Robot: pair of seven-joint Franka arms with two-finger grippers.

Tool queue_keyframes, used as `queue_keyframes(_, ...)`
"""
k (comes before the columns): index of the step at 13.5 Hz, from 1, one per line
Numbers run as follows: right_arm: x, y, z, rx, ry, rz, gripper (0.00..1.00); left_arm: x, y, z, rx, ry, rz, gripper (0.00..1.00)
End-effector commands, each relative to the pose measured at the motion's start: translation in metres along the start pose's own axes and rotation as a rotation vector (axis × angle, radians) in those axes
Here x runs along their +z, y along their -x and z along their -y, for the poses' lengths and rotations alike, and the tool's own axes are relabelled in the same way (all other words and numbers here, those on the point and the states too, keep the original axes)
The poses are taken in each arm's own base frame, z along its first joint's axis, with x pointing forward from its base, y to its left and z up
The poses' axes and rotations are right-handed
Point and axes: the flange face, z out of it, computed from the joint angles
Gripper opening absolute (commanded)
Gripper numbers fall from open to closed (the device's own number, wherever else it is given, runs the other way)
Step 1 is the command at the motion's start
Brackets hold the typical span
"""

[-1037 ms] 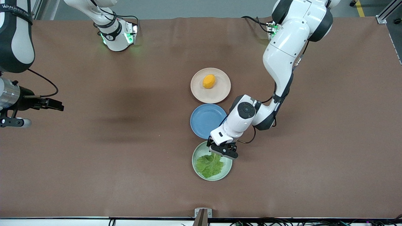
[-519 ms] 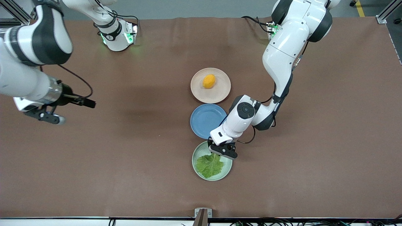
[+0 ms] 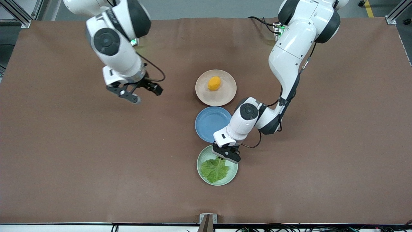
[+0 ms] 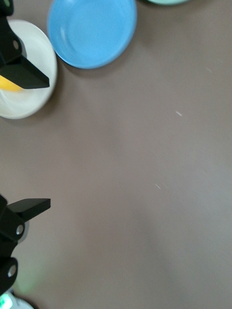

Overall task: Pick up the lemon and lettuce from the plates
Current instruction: 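Grasp the lettuce stem with the left gripper while the right gripper reaches the lemon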

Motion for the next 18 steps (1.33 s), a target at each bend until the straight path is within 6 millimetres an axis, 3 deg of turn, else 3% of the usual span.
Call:
queue_keyframes(1,0.015,0.060,0.022,0.046,-0.055,-0.012,1.00,-0.019,-0.015,0.006,0.029,-0.024,-0.031,0.01)
queue_keyframes(3,0.045,0.107,0.053,0.045,-0.061,-0.024,1.00,-0.040,-0.025,0.016,0.018,-0.056,0.039,0.01)
queue_keyframes(6,0.111,0.167,0.094,0.046,-0.088,-0.055,1.00,-0.083,-0.041,0.016,0.017,-0.085,0.092,0.00)
queue_keyframes(8,0.152,0.190,0.112,0.075,-0.097,-0.080,1.00,-0.112,-0.055,0.039,-0.016,-0.102,0.085,0.00)
queue_keyframes(10,0.186,0.204,0.134,0.101,-0.071,-0.116,1.00,-0.138,-0.060,0.070,-0.055,-0.133,0.139,0.00)
queue_keyframes(12,0.216,0.216,0.150,0.117,-0.047,-0.157,1.00,-0.168,-0.061,0.080,-0.059,-0.180,0.208,0.00)
queue_keyframes(16,0.247,0.239,0.157,0.126,-0.023,-0.171,1.00,-0.203,-0.056,0.103,-0.138,-0.227,0.302,0.00)
queue_keyframes(18,0.259,0.245,0.157,0.123,-0.010,-0.177,1.00,-0.227,-0.056,0.129,-0.212,-0.249,0.329,0.00)
